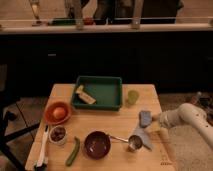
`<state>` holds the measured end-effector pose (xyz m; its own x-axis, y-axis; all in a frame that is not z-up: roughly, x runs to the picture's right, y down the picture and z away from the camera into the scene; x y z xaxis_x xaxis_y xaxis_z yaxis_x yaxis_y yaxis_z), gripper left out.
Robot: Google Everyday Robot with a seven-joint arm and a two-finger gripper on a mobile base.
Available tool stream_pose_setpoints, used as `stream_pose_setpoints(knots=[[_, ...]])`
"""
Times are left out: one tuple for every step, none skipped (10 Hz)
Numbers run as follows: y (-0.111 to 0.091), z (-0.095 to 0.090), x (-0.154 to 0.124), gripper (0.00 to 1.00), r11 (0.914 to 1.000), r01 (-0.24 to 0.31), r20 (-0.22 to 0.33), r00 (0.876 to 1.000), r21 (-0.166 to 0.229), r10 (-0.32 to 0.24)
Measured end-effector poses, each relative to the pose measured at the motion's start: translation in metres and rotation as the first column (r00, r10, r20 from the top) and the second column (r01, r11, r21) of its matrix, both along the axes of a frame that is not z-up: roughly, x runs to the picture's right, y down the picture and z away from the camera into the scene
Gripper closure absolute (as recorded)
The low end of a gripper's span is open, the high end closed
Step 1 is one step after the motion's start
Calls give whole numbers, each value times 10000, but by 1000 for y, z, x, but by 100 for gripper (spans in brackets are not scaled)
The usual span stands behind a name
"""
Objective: Place sponge in table surface
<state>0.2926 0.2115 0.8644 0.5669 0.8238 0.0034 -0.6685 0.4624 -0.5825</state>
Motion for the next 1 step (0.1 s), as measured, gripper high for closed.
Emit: stream_pose_setpoints(knots=[[0,0,0,20,10000,-2,-3,10000,1,2]])
